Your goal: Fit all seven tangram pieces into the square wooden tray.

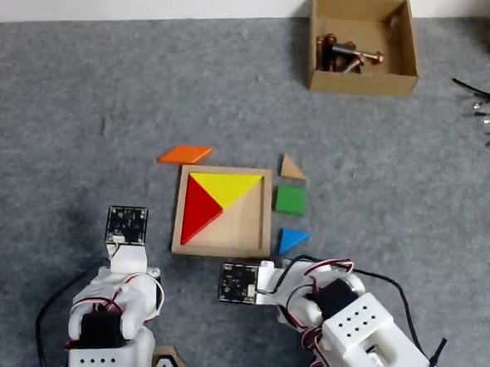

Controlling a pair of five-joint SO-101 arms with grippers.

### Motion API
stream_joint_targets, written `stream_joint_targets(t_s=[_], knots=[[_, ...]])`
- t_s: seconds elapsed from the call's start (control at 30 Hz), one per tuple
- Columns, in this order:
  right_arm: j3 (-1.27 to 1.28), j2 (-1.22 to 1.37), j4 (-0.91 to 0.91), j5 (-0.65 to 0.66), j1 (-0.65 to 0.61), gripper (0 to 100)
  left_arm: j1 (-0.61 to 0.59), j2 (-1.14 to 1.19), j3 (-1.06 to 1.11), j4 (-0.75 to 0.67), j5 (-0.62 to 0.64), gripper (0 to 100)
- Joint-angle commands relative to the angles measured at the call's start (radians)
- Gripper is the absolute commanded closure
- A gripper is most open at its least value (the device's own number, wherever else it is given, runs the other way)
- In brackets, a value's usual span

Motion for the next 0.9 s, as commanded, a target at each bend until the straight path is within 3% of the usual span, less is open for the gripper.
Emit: stream_joint_targets(t_s=[0.0, 0.1, 0.2, 0.6, 0.87], knots=[[-0.087, 0.01, 0.054, -0.008, -0.001, 89.7, -0.013, -0.016, 0.019, 0.005, 0.006, 99], [-0.093, 0.01, 0.054, -0.008, 0.001, 90.6, -0.013, -0.016, 0.019, 0.005, 0.006, 99], [-0.097, 0.01, 0.054, -0.008, 0.001, 99.3, -0.013, -0.016, 0.019, 0.005, 0.006, 99], [-0.219, 0.01, 0.047, -0.009, 0.044, 99.4, -0.013, -0.016, 0.019, 0.005, 0.006, 99], [-0.294, 0.021, -0.203, -0.006, 0.045, 99.4, -0.013, -0.016, 0.019, 0.005, 0.006, 99]])
